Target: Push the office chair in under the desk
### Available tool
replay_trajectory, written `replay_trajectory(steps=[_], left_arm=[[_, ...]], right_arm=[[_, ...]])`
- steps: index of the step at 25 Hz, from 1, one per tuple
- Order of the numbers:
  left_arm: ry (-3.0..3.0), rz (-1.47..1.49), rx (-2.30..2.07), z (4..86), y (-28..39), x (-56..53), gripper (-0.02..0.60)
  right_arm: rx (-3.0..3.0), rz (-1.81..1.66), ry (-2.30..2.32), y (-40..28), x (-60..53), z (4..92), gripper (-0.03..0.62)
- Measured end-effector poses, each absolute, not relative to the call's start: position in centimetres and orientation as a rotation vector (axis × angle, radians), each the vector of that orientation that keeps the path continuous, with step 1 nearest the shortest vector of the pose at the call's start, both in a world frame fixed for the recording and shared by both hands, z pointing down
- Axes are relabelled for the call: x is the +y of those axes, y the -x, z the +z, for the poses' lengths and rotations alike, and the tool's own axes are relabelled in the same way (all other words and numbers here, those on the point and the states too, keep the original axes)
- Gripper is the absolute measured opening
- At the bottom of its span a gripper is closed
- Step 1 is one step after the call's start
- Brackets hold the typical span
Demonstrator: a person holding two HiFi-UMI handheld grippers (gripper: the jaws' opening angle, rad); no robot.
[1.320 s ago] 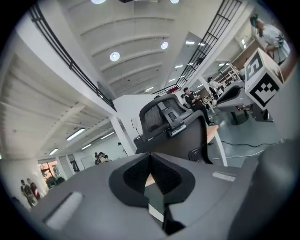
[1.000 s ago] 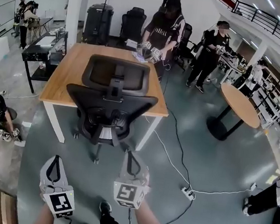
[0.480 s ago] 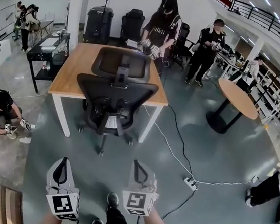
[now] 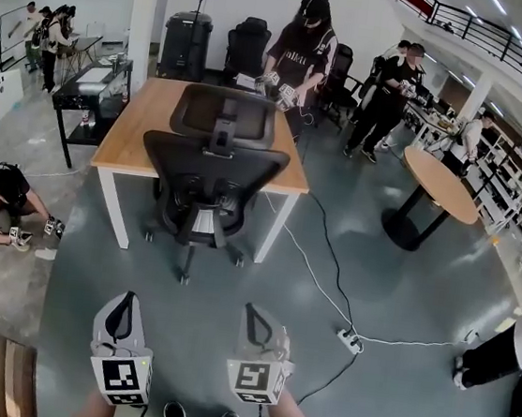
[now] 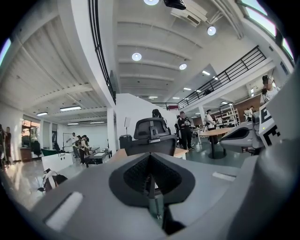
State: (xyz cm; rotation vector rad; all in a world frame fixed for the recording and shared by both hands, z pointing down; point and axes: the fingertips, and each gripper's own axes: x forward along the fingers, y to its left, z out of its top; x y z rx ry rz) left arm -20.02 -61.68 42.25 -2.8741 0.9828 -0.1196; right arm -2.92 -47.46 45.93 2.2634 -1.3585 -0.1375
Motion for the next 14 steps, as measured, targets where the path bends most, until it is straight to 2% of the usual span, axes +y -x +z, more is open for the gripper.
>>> replay_trajectory(steps=[7,14], left_arm=[[2.911,-0.118,0.996,40.6,18.1,-59.3,0.017],[2.926,-0.194,1.044,42.5,17.9,-57.8,0.017]], right_arm=[[-1.437,-0.067,-2.303,0.5,-45.7,44.9,-0.009],[-1.461,-0.062,-2.274,-0.5,-44.0,45.8,-0.009]])
